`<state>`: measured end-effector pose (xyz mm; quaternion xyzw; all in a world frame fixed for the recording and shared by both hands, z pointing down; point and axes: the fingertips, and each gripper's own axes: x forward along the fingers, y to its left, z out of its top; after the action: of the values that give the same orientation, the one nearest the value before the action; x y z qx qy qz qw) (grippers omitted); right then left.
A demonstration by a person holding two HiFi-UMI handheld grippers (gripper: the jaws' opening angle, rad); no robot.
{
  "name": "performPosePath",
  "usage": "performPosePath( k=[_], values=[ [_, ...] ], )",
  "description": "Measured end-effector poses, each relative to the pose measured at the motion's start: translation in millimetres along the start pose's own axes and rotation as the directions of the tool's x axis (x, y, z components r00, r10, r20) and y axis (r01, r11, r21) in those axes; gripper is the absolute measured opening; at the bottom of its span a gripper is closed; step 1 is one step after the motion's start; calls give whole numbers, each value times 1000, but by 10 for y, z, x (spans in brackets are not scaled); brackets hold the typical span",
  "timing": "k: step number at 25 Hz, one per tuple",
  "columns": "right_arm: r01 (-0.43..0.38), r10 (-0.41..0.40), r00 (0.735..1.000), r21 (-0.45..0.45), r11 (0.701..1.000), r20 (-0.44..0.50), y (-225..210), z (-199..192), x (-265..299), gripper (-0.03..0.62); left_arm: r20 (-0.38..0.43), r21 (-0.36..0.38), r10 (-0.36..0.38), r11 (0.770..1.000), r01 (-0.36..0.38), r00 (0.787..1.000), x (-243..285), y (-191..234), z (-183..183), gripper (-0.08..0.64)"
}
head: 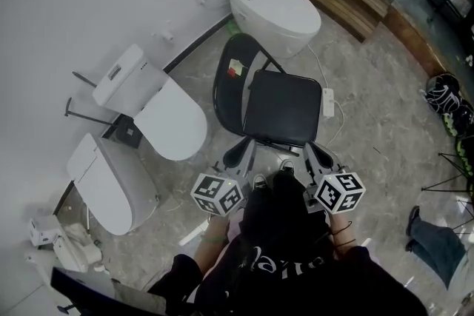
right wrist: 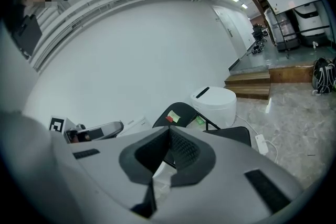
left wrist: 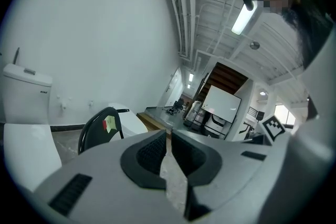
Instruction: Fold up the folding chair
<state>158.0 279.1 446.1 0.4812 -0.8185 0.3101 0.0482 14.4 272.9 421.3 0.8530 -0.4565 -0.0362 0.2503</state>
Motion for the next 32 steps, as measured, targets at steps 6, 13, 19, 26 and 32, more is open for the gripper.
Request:
performPosePath(
  k=[6,13,19,26,32],
  values=[
    [-22,23,999,12,1000,-42,-244,127,305,14,-39,-1,33,999,-33,999,333,126,5,21],
    [-21,24,996,32,999,-85,-805,268,615,14,-83,31,112,994,-109,990,877,439,86,52],
    [-24,31,993,62,998,-112,-1254,322,870,14,-109,85,233,971,-224,966,1269,920,152,114],
    [-22,34,980,65,998,-198,-1677,154,1170,14,-123,140,389,918,-372,913,1509,1895,440,179],
    [-7,25,969,73,997,-246,-1866,-32,1430,14,-290,148,403,915,-375,868,1715,2649,330,227]
  ],
)
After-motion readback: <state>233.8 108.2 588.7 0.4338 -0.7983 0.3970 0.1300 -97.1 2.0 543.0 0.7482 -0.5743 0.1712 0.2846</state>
